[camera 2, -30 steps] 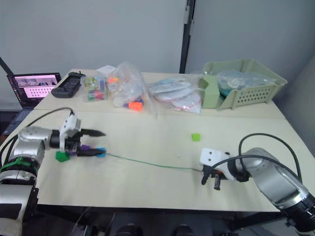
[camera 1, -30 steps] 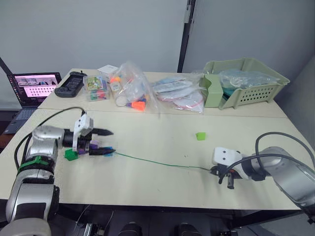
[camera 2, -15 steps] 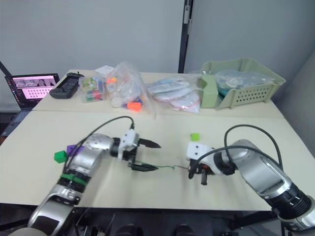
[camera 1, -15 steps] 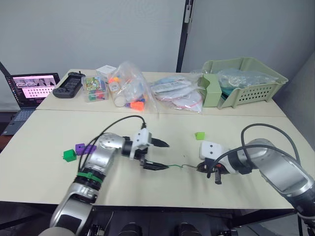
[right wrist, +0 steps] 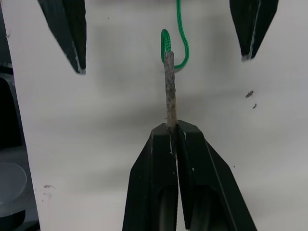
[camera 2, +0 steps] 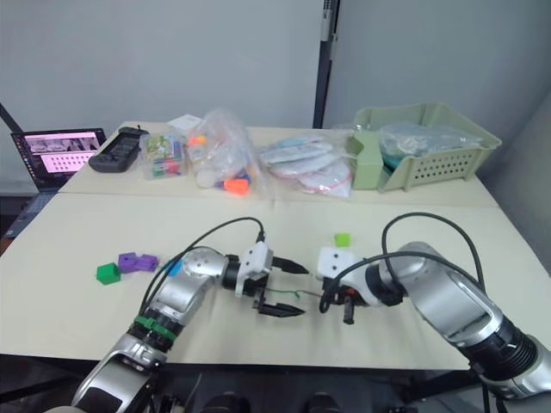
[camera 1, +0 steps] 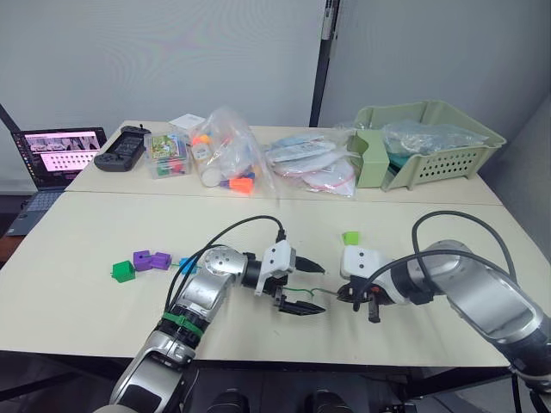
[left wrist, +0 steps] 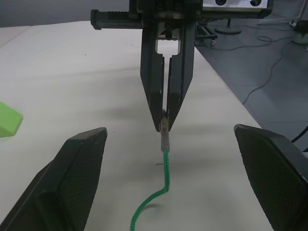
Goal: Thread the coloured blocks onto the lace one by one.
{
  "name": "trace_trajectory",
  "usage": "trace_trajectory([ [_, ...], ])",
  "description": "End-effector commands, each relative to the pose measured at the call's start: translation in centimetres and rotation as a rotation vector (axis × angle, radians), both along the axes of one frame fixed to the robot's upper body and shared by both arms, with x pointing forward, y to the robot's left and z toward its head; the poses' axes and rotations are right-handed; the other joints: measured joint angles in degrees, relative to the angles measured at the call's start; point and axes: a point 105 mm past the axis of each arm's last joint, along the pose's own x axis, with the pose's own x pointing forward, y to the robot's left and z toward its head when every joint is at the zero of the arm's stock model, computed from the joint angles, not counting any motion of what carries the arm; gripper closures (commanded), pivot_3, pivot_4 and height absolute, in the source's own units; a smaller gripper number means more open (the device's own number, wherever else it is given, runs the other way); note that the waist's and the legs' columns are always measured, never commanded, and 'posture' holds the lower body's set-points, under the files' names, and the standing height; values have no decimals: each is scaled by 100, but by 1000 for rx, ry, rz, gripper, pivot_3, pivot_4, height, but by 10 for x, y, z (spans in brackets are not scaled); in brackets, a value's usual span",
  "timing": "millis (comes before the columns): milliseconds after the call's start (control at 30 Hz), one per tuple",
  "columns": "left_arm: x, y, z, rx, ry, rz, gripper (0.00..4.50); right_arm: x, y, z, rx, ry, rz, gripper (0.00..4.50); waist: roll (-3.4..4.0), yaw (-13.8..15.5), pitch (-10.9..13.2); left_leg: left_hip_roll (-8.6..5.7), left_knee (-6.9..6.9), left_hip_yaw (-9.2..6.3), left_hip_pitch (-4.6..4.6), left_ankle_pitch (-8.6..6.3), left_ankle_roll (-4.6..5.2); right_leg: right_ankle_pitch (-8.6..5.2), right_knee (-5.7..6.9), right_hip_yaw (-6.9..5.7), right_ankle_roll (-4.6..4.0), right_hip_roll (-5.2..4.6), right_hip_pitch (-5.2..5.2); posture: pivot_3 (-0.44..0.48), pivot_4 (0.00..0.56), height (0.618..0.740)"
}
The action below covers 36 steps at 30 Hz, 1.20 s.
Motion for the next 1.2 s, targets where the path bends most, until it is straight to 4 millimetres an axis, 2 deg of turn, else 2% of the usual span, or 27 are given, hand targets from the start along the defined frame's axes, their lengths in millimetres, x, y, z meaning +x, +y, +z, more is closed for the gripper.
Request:
trace_trajectory([
  [33,-3,-4,3,-9,-34,-17,853,1,4,11,6,-37,16,4500,0,0,0,0,0,0,0,0,0,0,0,0,0,0,0,0,150,734],
  [133,-4,-9,1,1,-42,-17,1844,1,4,12,6,-42,14,4500,0,5,0,0,0,0,0,0,0,0,0,0,0,0,0,0,150,734],
  [433,-2,-12,3,-14,-33,-10,1844,1,3,14,3,-45,5,4500,0,0,0,-1,0,-1,0,0,0,0,-1,0,0,0,0,0,150,734],
  [533,0,-9,5,-20,-20,-4,2659,1,3,13,3,-43,3,4500,0,2,0,-1,0,-1,0,0,0,0,-1,0,0,-1,0,0,150,734],
  [700,2,-8,6,-19,-19,-3,4346,1,3,13,3,-40,4,4500,0,4,0,-1,0,-2,0,0,0,0,-1,0,0,0,0,0,150,734],
  [733,2,-8,6,-20,-17,-4,4466,1,3,13,3,-38,5,4500,0,2,0,-1,0,-2,0,0,0,0,-1,0,0,-1,1,0,150,734],
  [1100,1,-8,3,-1,-19,-12,4466,-2,5,12,20,-24,-14,4500,0,2,0,-1,0,-3,0,0,0,0,-1,0,0,-1,1,0,150,734],
  [1200,3,-7,1,3,-23,-1,4500,-3,3,17,39,-19,-33,3622,0,3,0,-2,0,-3,0,0,0,0,-1,0,0,-1,1,0,150,734],
])
